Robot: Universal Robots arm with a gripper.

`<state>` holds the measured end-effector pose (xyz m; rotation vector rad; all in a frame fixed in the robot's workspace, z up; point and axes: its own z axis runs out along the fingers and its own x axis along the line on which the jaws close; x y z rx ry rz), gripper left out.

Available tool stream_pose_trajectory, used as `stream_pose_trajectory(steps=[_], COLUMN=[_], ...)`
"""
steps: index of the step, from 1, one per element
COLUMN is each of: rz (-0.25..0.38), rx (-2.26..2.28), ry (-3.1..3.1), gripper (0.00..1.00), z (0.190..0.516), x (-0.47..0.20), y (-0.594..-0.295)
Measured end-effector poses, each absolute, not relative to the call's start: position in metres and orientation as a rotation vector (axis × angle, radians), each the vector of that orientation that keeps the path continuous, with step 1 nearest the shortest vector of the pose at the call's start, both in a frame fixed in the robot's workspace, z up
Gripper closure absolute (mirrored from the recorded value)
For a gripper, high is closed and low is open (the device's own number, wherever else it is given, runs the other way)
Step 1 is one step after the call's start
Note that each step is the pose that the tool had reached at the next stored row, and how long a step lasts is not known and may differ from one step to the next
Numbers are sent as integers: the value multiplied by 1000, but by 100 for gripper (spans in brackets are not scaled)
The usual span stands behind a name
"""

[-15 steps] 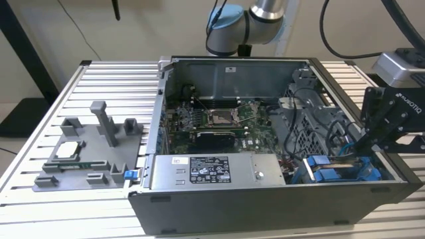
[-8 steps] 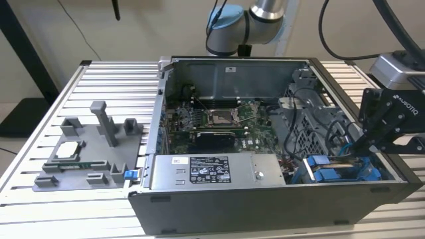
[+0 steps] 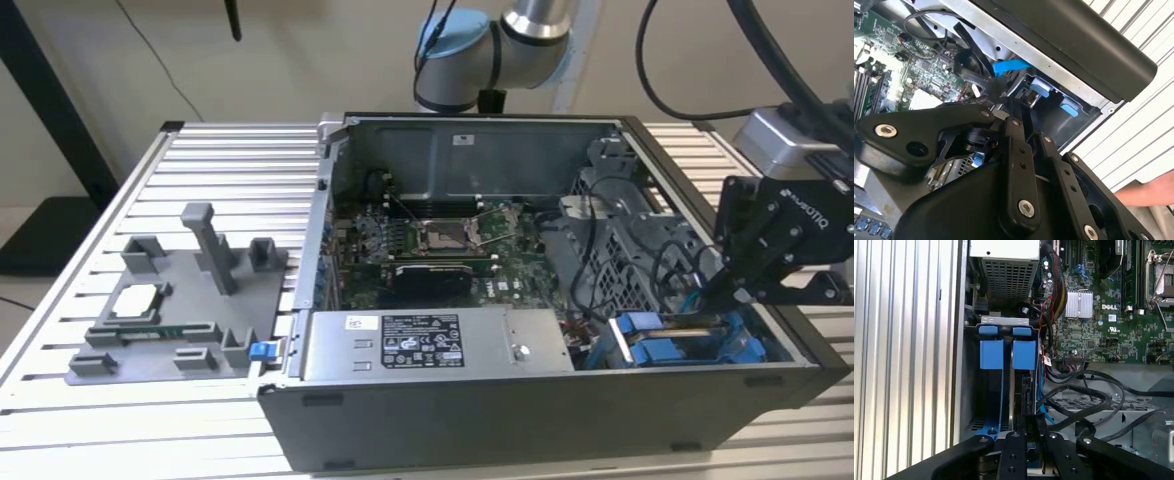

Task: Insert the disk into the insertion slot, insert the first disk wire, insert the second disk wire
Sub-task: 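Insert the first disk wire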

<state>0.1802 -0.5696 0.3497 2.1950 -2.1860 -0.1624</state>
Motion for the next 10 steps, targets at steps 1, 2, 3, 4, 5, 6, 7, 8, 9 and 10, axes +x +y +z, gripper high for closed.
stream_pose_trajectory(steps=[1, 2, 3, 4, 5, 6, 7, 8, 9, 10], rz=[-163, -162, -162, -162, -162, -161, -160, -159, -157, -156], rx=[2195, 2195, 2195, 2195, 2195, 2194, 2192, 2189, 2186, 2182], ry=[-2186, -2186, -2186, -2186, -2186, -2186, -2187, -2189, -2191, -2194], gripper=[100, 100, 100, 100, 100, 100, 100, 100, 100, 100], z=[349, 349, 349, 348, 348, 347, 347, 346, 346, 345], x=[180, 180, 180, 180, 180, 180, 180, 180, 180, 180], y=[-570, -570, -570, -570, -570, -570, -570, -569, -569, -570])
